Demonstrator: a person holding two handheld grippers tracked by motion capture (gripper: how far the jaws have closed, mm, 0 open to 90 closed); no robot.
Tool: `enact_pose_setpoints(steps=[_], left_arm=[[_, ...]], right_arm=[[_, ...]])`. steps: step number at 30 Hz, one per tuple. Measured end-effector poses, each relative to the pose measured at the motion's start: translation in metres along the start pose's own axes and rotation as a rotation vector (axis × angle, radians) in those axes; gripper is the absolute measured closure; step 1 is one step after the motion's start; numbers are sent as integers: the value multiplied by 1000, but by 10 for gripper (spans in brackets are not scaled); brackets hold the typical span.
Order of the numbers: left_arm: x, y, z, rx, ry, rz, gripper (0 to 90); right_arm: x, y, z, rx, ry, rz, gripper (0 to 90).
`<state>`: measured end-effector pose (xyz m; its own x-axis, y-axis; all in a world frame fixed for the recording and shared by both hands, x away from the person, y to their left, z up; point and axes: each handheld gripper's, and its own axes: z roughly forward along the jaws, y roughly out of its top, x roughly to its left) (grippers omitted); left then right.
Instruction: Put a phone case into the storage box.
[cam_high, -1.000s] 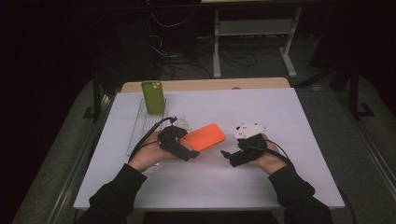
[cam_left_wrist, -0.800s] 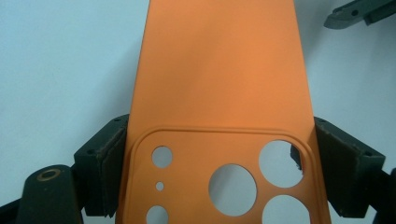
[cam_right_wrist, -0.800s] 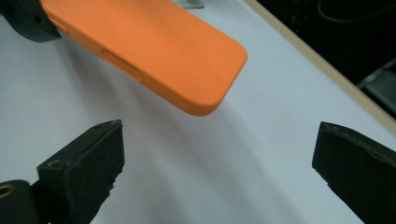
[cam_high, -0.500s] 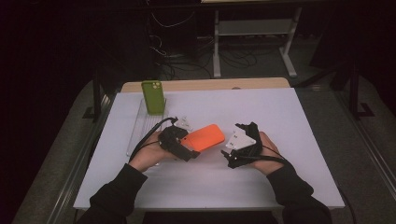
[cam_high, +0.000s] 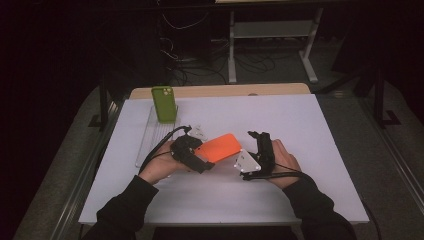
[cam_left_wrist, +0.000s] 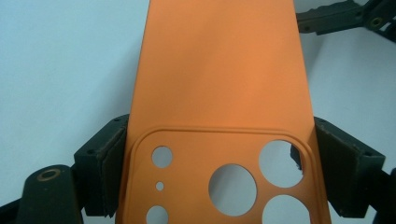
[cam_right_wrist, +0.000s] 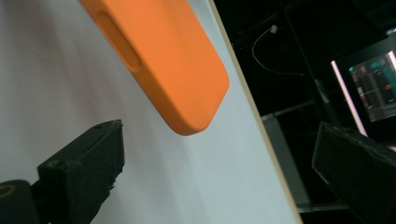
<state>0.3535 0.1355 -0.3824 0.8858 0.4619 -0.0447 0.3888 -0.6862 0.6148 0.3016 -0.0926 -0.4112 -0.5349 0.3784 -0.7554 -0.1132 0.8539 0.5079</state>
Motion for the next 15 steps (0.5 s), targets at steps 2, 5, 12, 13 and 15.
enact_pose_setpoints(steps=[2, 5, 12, 13, 15], left_arm=[[0, 0, -1, 13, 5, 8, 156], [-1, 1, 0, 4, 10, -6, 156], [-1, 3, -1, 21, 9, 23, 156], [-1, 3, 0, 22, 10, 23, 156], [-2, 4, 1, 23, 7, 23, 156]], right_arm=[[3, 1, 1, 4, -16, -41, 16], [6, 3, 1, 20, -39, -119, 15], [18, 6, 4, 13, -105, -231, 19], [18, 7, 4, 10, -104, -255, 26], [21, 8, 3, 1, -126, -255, 35]])
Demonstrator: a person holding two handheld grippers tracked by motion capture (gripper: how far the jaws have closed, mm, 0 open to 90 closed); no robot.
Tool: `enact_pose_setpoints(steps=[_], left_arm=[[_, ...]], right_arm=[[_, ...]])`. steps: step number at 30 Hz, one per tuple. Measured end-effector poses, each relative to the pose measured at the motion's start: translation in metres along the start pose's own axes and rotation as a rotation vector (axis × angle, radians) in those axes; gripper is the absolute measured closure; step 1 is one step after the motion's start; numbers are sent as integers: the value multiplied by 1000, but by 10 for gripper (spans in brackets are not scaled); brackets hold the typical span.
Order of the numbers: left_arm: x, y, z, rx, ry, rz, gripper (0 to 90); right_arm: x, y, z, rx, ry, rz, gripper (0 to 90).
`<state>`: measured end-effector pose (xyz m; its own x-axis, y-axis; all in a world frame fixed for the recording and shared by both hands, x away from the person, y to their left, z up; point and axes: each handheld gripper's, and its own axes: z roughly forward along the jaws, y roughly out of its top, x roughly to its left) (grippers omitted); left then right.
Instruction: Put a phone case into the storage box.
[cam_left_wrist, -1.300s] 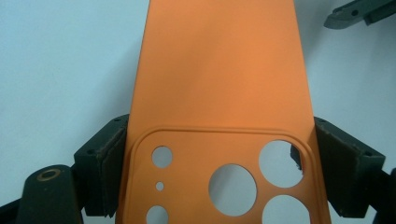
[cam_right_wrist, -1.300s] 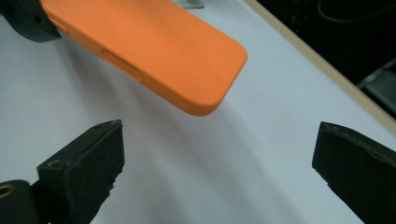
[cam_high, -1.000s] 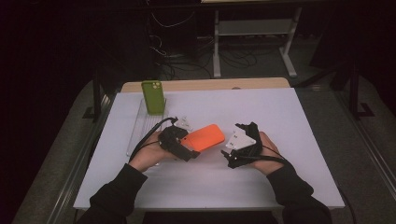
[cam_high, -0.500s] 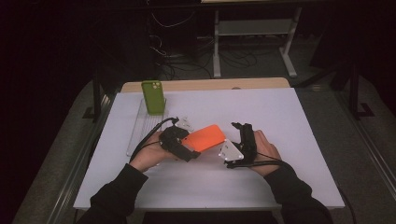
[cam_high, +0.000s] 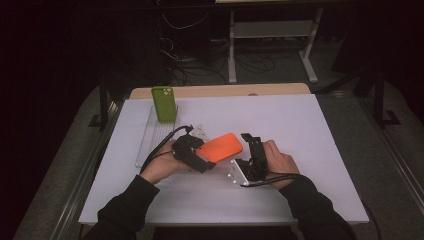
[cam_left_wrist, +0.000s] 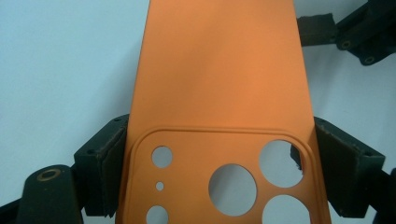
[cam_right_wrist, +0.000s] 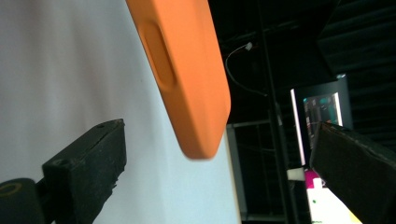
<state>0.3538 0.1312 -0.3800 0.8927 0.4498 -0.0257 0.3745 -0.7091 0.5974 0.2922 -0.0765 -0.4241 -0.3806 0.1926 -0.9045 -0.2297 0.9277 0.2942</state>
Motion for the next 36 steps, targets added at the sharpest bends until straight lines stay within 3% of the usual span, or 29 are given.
enact_pose_setpoints(steps=[3, 4, 5, 6, 8, 13, 22, 26, 27, 32, 35, 36], left_arm=[[-3, 3, 3, -17, -3, -11, 156], [-2, 3, 2, 0, -6, 5, 156], [-3, 4, 3, -3, -6, 2, 156], [-3, 5, 3, -4, -6, 5, 156], [-4, 6, 4, -1, -8, 10, 156], [-4, 8, 5, -1, -6, 16, 156], [-3, 8, 4, -9, -12, 3, 155], [0, 8, 3, -14, -29, -9, 153], [0, 7, 3, -23, -35, -28, 151], [0, 7, 2, -59, -51, -38, 144], [-2, 6, 1, -82, -20, -19, 118], [-2, 7, 1, -90, -27, -34, 85]], right_arm=[[4, 3, 0, -15, -14, -38, 65], [5, 5, 0, -26, -23, -50, 82], [6, 6, -1, -28, -34, -79, 101], [7, 8, 0, -53, -68, -69, 125], [10, 11, -2, -64, -82, -107, 161], [17, 15, -4, -94, -104, -159, 362], [23, 17, -6, -100, -90, -234, 719], [25, 18, -5, -91, -97, -249, 776], [25, 18, -5, -88, -96, -248, 790], [23, 18, -6, -85, -117, -228, 820], [22, 18, -6, -82, -108, -217, 833], [23, 18, -6, -83, -120, -215, 833]])
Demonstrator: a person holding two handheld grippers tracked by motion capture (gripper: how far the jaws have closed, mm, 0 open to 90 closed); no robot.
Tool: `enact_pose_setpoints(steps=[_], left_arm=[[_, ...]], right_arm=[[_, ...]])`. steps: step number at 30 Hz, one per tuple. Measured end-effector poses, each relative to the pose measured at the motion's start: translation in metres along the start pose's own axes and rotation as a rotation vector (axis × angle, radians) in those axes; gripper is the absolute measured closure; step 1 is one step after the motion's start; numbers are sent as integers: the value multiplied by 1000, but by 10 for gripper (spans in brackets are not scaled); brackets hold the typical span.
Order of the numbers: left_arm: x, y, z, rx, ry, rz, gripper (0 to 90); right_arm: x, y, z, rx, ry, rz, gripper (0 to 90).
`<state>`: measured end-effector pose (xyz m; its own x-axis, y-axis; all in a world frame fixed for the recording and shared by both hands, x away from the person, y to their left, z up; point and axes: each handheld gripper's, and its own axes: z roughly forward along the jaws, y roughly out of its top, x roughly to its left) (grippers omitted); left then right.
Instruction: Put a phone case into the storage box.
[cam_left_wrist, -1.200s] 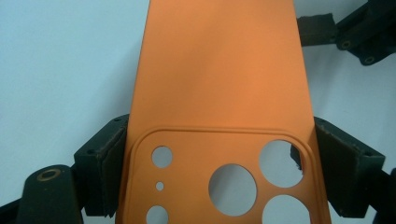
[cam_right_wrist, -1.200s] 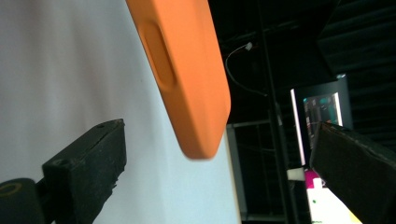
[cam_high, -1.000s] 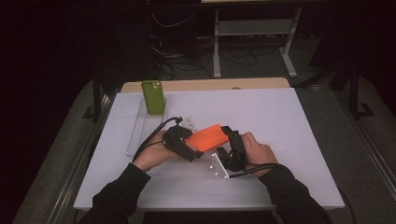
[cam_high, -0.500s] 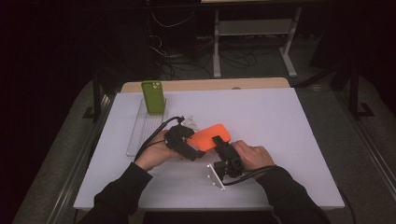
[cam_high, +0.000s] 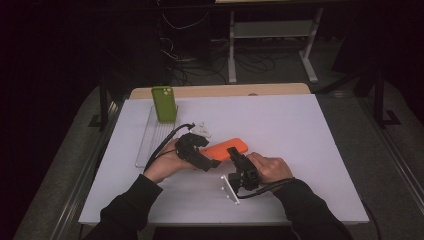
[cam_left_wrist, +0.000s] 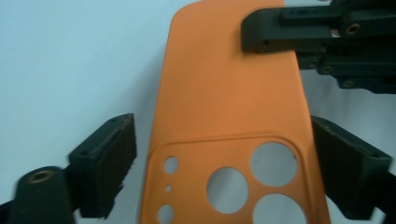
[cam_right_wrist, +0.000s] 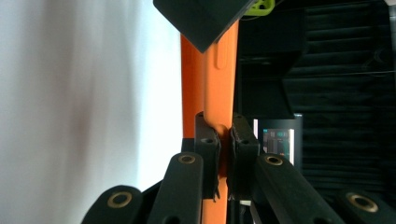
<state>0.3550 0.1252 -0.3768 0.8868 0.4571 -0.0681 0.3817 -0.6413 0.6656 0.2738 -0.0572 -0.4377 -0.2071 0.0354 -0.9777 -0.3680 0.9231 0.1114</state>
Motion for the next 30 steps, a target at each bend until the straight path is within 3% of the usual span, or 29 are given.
enact_pose_setpoints(steps=[4, 7, 10, 13, 16, 18, 21, 23, 24, 26, 27, 28, 30], left_arm=[[2, -1, -4, -22, -1, 8, 0], [2, -2, -9, -67, 5, 8, 0], [5, -2, -12, -83, 2, 9, 0], [6, -3, -14, -107, -1, -10, 0], [10, -3, -15, -131, 12, 4, 0], [10, -4, -17, -144, 22, -31, 0], [12, -3, -18, -191, 45, -63, 0], [13, -2, -19, -211, 62, -70, 0], [15, -2, -20, -206, 71, -52, 0], [16, 0, -21, -219, 85, -65, 0], [16, 0, -21, -238, 90, -74, 0], [16, 1, -21, -245, 91, -84, 0], [17, 2, -22, -257, 98, -92, 0]], right_arm=[[-3, -2, 2, 10, 26, 55, 833], [-8, -6, 3, 17, 21, 140, 833], [-13, -11, 4, 36, 57, 210, 832], [-20, -18, 5, 37, 104, 318, 832], [-26, -24, 6, 40, 119, 392, 831], [-29, -27, 6, 52, 159, 530, 831], [-34, -32, 7, 47, 202, 666, 831], [-37, -34, 8, 47, 228, 724, 830], [-38, -36, 9, 51, 242, 750, 830], [-40, -37, 10, 43, 278, 864, 831], [-41, -38, 11, 38, 281, 881, 831], [-41, -39, 12, 38, 296, 941, 831], [-43, -41, 13, 34, 322, 1013, 831]])
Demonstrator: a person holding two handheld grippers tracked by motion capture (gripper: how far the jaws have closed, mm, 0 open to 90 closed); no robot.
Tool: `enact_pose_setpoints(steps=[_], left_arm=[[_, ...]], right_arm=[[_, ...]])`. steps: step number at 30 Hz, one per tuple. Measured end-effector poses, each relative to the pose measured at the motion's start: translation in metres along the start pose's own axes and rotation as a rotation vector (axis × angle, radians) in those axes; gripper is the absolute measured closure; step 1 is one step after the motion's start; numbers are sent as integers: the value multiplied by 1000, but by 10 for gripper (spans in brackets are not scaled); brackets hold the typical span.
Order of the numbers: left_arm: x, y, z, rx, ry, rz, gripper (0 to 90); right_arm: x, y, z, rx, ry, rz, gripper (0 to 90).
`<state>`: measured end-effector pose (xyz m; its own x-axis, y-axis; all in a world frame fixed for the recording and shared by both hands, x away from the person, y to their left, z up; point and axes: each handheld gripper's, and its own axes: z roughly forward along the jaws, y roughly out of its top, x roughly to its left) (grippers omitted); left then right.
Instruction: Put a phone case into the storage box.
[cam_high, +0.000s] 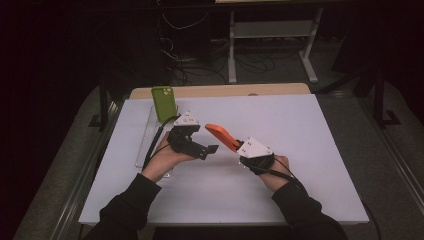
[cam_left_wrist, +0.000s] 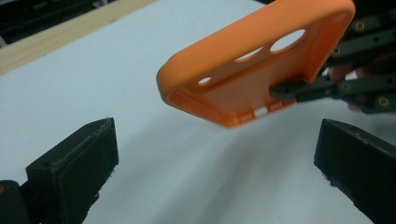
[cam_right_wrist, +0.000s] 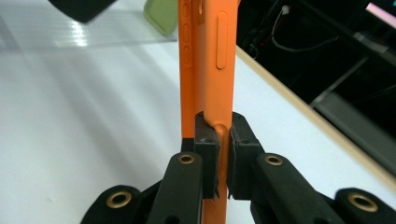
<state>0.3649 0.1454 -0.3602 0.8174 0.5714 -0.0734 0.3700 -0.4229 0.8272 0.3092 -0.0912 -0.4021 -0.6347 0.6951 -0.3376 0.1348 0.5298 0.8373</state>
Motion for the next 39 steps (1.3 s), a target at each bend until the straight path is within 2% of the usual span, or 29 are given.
enact_pose_setpoints(steps=[1, 3, 6, 9, 11, 15, 24, 25, 26, 27, 29, 31, 35, 39], left_arm=[[0, 1, 0, -11, 1, -16, 0], [0, 2, 0, -30, -4, -39, 0], [-1, 4, 1, -52, 0, -69, 0], [-3, 7, 4, -74, 1, -73, 0], [-6, 9, 7, -88, 5, -81, 0], [-9, 11, 12, -114, 23, -105, 0], [-13, 14, 19, -138, 31, -128, 0], [-14, 14, 20, -149, 33, -135, 0], [-14, 15, 20, -152, 34, -118, 0], [-15, 15, 22, -154, 33, -138, 0], [-16, 15, 23, -161, 43, -149, 0], [-16, 15, 23, -153, 52, -162, 0], [-14, 14, 22, -175, 70, -186, 88], [-13, 14, 23, -170, 61, -200, 103]], right_arm=[[-1, 0, 0, -3, 10, 23, 831], [-3, 0, 1, -9, 46, 117, 831], [-7, 0, 2, -19, 73, 202, 831], [-9, 0, 4, -32, 96, 262, 831], [-8, 0, 4, -30, 100, 281, 831], [-6, 1, 6, -36, 106, 306, 831], [-2, 3, 10, -51, 107, 287, 829], [-1, 3, 10, -39, 116, 306, 830], [0, 3, 10, -37, 118, 312, 829], [1, 4, 10, -41, 122, 305, 829], [3, 5, 10, -42, 139, 329, 828], [5, 5, 12, -43, 143, 322, 826], [8, 5, 14, -24, 156, 327, 823], [9, 4, 15, -16, 166, 327, 821]])
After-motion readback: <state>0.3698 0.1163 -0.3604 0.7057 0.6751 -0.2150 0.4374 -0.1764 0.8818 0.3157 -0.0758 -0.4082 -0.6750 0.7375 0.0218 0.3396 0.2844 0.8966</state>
